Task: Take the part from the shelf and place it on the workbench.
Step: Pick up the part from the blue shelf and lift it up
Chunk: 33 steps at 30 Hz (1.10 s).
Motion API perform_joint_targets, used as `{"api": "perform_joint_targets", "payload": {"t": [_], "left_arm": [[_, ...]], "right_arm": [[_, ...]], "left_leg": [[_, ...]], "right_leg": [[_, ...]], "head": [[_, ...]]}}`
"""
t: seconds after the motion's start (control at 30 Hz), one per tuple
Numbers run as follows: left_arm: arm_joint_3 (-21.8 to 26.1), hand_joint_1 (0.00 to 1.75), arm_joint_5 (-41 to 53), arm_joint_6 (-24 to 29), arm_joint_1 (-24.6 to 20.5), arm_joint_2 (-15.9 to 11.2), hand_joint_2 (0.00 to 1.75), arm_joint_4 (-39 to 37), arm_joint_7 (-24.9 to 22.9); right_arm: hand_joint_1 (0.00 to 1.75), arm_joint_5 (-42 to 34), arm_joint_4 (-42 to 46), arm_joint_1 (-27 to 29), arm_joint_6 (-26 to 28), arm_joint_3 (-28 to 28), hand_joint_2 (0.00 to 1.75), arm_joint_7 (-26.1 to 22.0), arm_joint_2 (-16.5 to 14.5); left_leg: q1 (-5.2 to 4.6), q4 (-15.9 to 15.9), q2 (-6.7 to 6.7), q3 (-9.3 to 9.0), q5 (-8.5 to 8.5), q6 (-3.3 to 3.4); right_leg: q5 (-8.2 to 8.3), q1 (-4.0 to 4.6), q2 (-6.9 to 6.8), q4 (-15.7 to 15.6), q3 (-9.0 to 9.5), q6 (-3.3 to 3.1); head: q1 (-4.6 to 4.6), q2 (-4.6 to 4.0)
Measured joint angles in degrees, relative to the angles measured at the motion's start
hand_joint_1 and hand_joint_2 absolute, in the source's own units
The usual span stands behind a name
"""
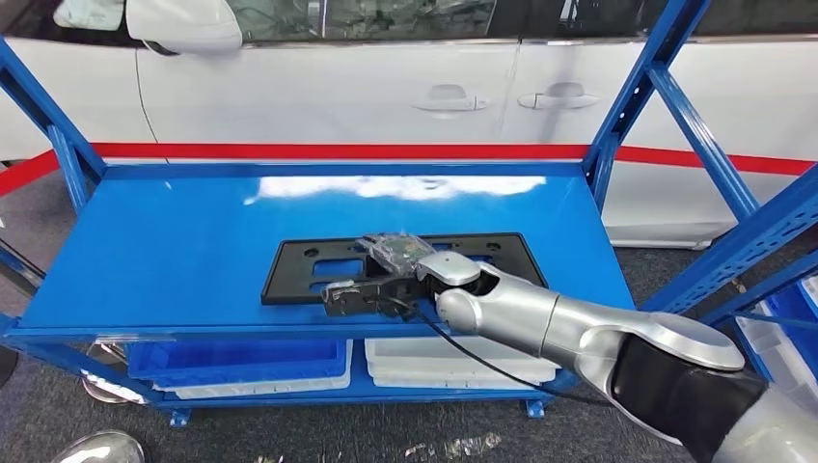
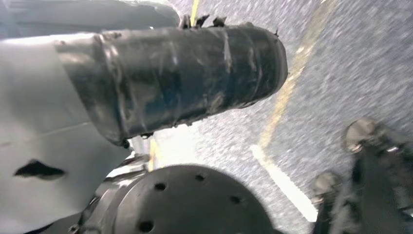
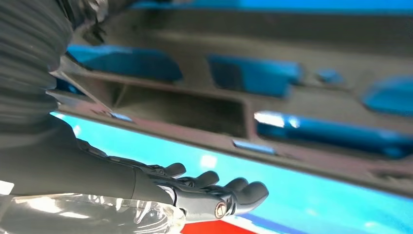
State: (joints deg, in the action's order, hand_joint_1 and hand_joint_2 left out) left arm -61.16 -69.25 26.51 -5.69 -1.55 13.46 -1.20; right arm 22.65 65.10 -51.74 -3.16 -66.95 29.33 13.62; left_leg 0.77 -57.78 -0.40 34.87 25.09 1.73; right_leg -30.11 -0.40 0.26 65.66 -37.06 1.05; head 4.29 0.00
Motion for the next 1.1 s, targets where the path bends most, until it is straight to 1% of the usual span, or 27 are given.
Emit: {"api": "perform_joint_targets", "payload": {"t": [0.03, 0.07, 0.1, 0.13, 0.17, 0.2, 0.23, 0.27, 0.3, 0.33, 0.37, 0.47, 0.57, 0.83, 1.1], "left_arm": [[0.0, 0.0, 0.0, 0.0, 0.0, -0.1, 0.0, 0.0, 0.2], [0.1, 0.0, 0.0, 0.0, 0.0, -0.2, 0.0, 0.0, 0.4], [0.1, 0.0, 0.0, 0.0, 0.0, -0.3, 0.0, 0.0, 0.5], [0.2, 0.0, 0.0, 0.0, 0.0, -0.3, 0.0, 0.0, 0.6], [0.2, 0.0, 0.0, 0.0, 0.0, -0.3, 0.0, 0.0, 0.6], [0.2, 0.0, 0.0, 0.0, 0.1, -0.3, 0.0, 0.0, 0.6], [0.2, 0.0, 0.0, 0.0, 0.1, -0.4, 0.0, -0.1, 0.7], [0.2, 0.0, 0.0, 0.0, 0.1, -0.5, 0.0, -0.1, 0.7], [0.3, 0.0, 0.0, 0.0, 0.1, -0.7, 0.0, -0.1, 0.7], [0.3, 0.0, 0.0, 0.0, 0.1, -0.8, 0.0, -0.2, 0.7], [0.3, 0.0, 0.0, 0.0, 0.1, -0.8, 0.0, -0.2, 0.7], [0.3, 0.0, 0.0, 0.0, 0.2, -0.8, 0.0, -0.2, 0.8], [0.3, 0.0, 0.0, 0.0, 0.2, -0.8, 0.0, -0.2, 0.7], [0.4, 0.0, 0.0, -0.1, 0.2, -0.8, 0.0, -0.2, 0.8], [0.4, 0.0, 0.0, -0.2, 0.2, -0.8, 0.0, -0.2, 0.9]], "right_arm": [[1.75, -0.3, -0.1, -0.1, -0.1, 0.0, 1.75, -0.1, 0.0], [1.75, -0.6, -0.2, -0.1, -0.1, -0.1, 1.75, -0.2, 0.0], [1.75, -0.9, -0.4, 0.0, -0.2, -0.2, 1.75, -0.4, 0.0], [1.75, -1.1, -0.5, 0.0, -0.3, -0.3, 1.75, -0.6, 0.0], [1.75, -1.2, -0.6, 0.0, -0.3, -0.3, 1.75, -0.7, 0.0], [1.75, -1.3, -0.7, -0.1, -0.3, -0.3, 1.75, -0.8, -0.1], [1.75, -1.4, -0.7, -0.3, -0.3, -0.3, 1.75, -0.8, -0.1], [1.75, -1.4, -0.7, -0.5, -0.3, -0.4, 1.75, -0.8, -0.2], [1.75, -1.4, -0.7, -0.7, -0.3, -0.4, 1.75, -0.9, -0.3], [1.75, -1.4, -0.8, -0.9, -0.2, -0.4, 1.75, -0.9, -0.4], [1.75, -1.4, -0.8, -1.0, -0.2, -0.4, 1.75, -0.9, -0.6], [1.75, -1.4, -0.8, -1.6, -0.1, -0.4, 1.75, -0.9, -0.8], [1.75, -1.4, -0.9, -1.9, -0.1, -0.4, 1.75, -1.0, -1.0], [1.75, -0.9, -1.4, -2.1, -0.1, -0.5, 1.75, -1.4, -1.3], [1.75, -0.5, -1.7, -2.1, 0.8, -0.6, 1.75, -1.8, -1.4]], "left_leg": [[0.0, 0.0, 0.03, -0.01, 0.06, 0.27], [0.0, 0.0, 0.03, -0.01, 0.13, 0.47], [0.03, -0.1, 0.0, -0.03, 0.2, 0.53], [0.11, -0.2, -0.05, -0.05, 0.3, 0.52], [0.22, -0.4, -0.1, -0.09, 0.46, 0.43], [0.31, -0.8, -0.15, -0.1, 0.71, 0.25], [0.28, -1.2, -0.21, -0.01, 1.0, -0.01], [0.18, -1.5, -0.25, 0.09, 1.25, -0.27], [0.0, -1.7, -0.29, 0.19, 1.39, -0.53], [-0.14, -1.7, -0.32, 0.24, 1.42, -0.71], [-0.17, -1.6, -0.33, 0.16, 1.37, -0.84], [-0.08, -1.1, -0.31, -0.24, 1.23, -1.09], [-0.07, -0.8, -0.31, -0.56, 1.18, -1.28], [-0.01, -0.6, -0.31, -0.69, 1.15, -1.65], [-0.01, -0.6, -0.31, -0.75, 1.16, -1.67]], "right_leg": [[-1.7, -0.16, -0.02, 3.8, -1.79, 0.32], [-2.91, -0.4, -0.02, 7.1, -3.47, 0.65], [-3.12, -0.68, -0.03, 8.9, -4.44, 0.99], [-2.23, -0.97, -0.04, 8.4, -4.36, 1.33], [-0.46, -1.3, -0.07, 5.9, -3.26, 1.69], [1.61, -1.65, -0.13, 1.9, -1.42, 2.08], [2.87, -1.81, -0.12, -1.9, 0.39, 2.45], [3.69, -1.91, -0.06, -4.6, 1.72, 2.4], [3.86, -1.89, 0.01, -6.0, 2.41, 2.23], [3.65, -1.77, 0.11, -6.2, 2.56, 1.91], [3.84, -1.71, 0.16, -6.2, 2.59, 1.52], [3.74, -1.41, 0.26, -6.2, 2.73, 1.34], [3.63, -1.34, 0.27, -6.2, 2.91, 1.15], [3.56, -1.27, 0.25, -6.2, 3.05, 0.98], [3.58, -1.27, 0.26, -6.3, 3.16, 0.96]], "head": [[0.1, 0.0], [0.11, 0.0], [0.11, 0.0], [0.12, 0.0], [0.12, 0.0], [0.13, 0.0], [0.17, 0.0], [0.16, 0.0], [0.1, 0.0], [0.04, 0.0], [-0.06, 0.0], [-0.1, 0.0], [-0.1, 0.0], [-0.08, 0.0], [-0.07, 0.0]]}}
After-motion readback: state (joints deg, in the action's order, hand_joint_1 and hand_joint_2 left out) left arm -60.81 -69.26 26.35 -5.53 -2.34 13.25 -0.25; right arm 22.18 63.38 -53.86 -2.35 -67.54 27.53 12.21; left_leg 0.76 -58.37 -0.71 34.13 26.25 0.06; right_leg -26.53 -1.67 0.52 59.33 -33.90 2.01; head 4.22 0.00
